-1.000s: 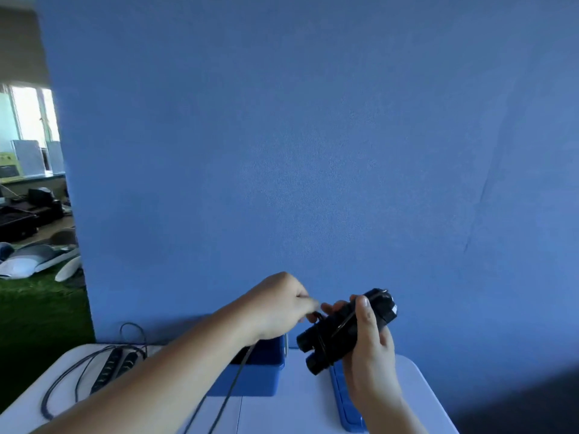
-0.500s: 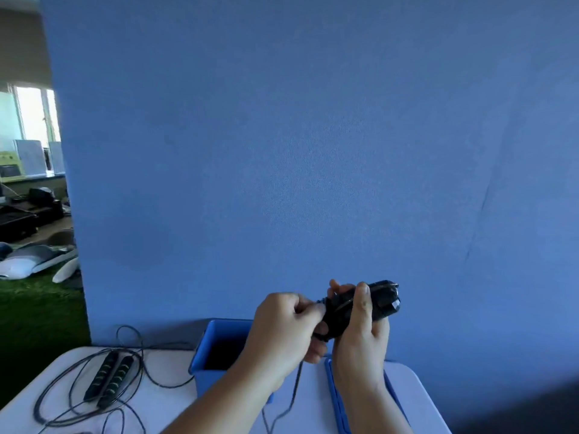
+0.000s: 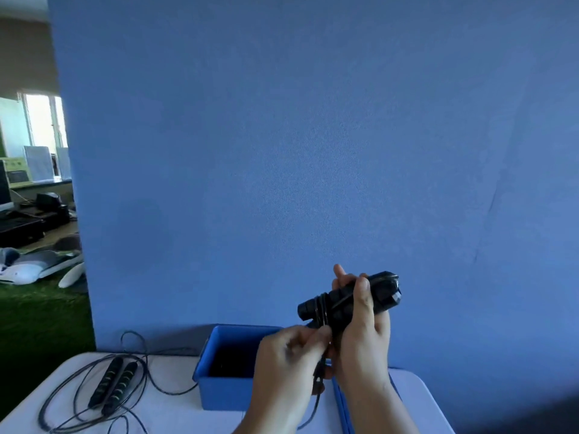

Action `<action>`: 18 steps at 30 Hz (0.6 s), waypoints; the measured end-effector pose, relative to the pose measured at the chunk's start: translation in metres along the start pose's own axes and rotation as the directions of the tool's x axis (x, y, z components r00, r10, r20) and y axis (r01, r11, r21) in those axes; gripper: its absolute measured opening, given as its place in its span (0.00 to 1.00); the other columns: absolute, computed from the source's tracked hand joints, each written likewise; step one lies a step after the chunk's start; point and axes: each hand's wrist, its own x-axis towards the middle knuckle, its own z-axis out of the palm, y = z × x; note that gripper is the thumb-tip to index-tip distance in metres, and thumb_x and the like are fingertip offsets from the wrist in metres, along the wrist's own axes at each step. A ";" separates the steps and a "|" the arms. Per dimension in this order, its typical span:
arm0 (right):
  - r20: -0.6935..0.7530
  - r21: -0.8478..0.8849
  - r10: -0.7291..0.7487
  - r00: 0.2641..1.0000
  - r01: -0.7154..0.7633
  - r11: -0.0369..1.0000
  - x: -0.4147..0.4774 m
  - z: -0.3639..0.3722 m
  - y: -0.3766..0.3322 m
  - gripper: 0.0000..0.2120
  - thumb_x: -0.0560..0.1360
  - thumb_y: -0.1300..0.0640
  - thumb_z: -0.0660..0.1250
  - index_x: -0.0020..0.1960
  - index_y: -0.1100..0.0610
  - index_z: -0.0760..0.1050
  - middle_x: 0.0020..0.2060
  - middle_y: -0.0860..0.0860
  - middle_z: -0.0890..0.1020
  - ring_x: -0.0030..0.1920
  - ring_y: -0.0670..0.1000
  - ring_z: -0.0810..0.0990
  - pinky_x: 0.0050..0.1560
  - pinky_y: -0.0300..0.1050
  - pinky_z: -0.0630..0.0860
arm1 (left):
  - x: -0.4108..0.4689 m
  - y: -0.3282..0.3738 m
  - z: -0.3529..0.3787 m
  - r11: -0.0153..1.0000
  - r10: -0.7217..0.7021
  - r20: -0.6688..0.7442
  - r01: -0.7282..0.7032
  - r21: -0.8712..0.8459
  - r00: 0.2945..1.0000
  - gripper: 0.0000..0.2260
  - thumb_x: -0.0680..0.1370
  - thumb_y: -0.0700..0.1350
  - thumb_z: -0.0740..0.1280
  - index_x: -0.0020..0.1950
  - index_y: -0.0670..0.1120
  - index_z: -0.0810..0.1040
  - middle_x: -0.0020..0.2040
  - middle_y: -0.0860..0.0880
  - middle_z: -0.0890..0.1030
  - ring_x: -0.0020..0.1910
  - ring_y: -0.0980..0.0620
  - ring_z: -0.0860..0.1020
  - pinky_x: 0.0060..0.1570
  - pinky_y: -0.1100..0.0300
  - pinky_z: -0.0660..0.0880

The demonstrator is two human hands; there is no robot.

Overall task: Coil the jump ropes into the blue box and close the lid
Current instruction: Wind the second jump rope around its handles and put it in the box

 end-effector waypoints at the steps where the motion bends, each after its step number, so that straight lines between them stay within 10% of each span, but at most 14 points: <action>1: 0.007 -0.004 0.002 1.000 -0.002 1.000 0.001 0.001 0.000 0.17 0.78 0.43 0.63 0.57 0.54 0.78 0.59 0.47 0.84 0.39 0.40 0.85 0.36 0.48 0.80 | 0.000 -0.003 -0.001 1.000 -0.010 0.004 0.010 -0.010 1.000 0.14 0.79 0.46 0.71 0.39 0.36 0.81 0.38 0.37 0.85 0.28 0.49 0.78 0.30 0.59 0.72; 11: 0.196 0.037 0.039 0.980 -0.047 0.998 0.004 0.014 -0.007 0.38 0.65 0.29 0.73 0.66 0.52 0.76 0.68 0.54 0.77 0.49 0.71 0.77 0.42 0.59 0.75 | 0.008 -0.018 -0.011 0.999 -0.039 0.105 0.037 0.021 0.994 0.16 0.78 0.54 0.71 0.41 0.41 0.85 0.31 0.50 0.79 0.33 0.58 0.79 0.39 0.55 0.81; 18: 0.331 0.040 0.128 0.935 -0.150 0.988 0.009 0.012 -0.009 0.41 0.65 0.26 0.70 0.70 0.47 0.74 0.63 0.77 0.69 0.48 0.66 0.77 0.41 0.58 0.77 | 0.013 -0.031 -0.005 0.993 -0.063 0.082 0.070 -0.094 0.995 0.11 0.77 0.49 0.73 0.40 0.42 0.85 0.34 0.47 0.79 0.32 0.57 0.79 0.35 0.57 0.78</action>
